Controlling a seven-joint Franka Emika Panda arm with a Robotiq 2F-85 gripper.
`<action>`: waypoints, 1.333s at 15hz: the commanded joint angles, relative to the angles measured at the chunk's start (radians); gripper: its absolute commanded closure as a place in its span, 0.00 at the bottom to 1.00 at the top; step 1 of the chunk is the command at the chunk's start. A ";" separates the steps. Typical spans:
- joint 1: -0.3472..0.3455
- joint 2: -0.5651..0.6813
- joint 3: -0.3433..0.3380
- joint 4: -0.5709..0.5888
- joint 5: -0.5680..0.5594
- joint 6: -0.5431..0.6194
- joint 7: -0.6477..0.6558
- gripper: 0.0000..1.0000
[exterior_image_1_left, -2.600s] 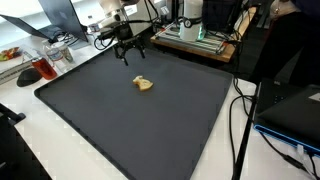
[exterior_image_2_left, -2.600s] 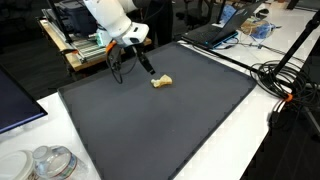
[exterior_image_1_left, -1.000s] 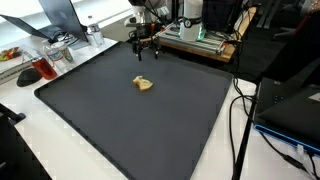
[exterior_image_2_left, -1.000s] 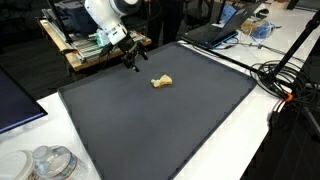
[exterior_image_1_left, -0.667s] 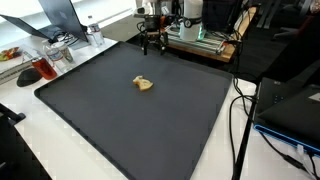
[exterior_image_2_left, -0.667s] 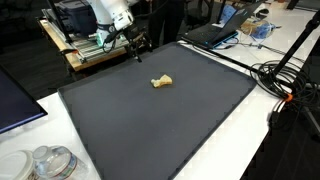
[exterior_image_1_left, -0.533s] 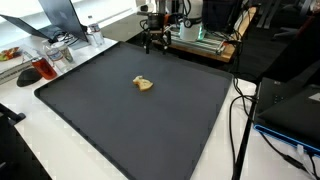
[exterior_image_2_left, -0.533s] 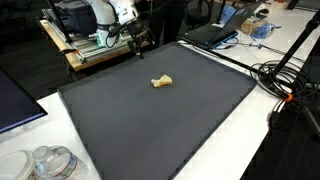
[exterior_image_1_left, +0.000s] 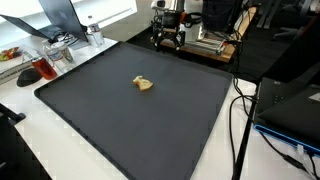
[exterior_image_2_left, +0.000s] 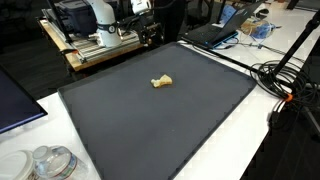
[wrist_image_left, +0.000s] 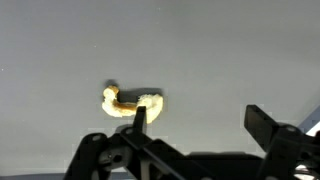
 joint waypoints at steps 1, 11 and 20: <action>0.013 0.049 0.011 0.002 -0.070 0.054 0.050 0.00; -0.005 0.091 -0.020 0.002 -0.194 0.034 0.012 0.00; -0.005 0.085 -0.021 0.003 -0.206 0.032 0.006 0.00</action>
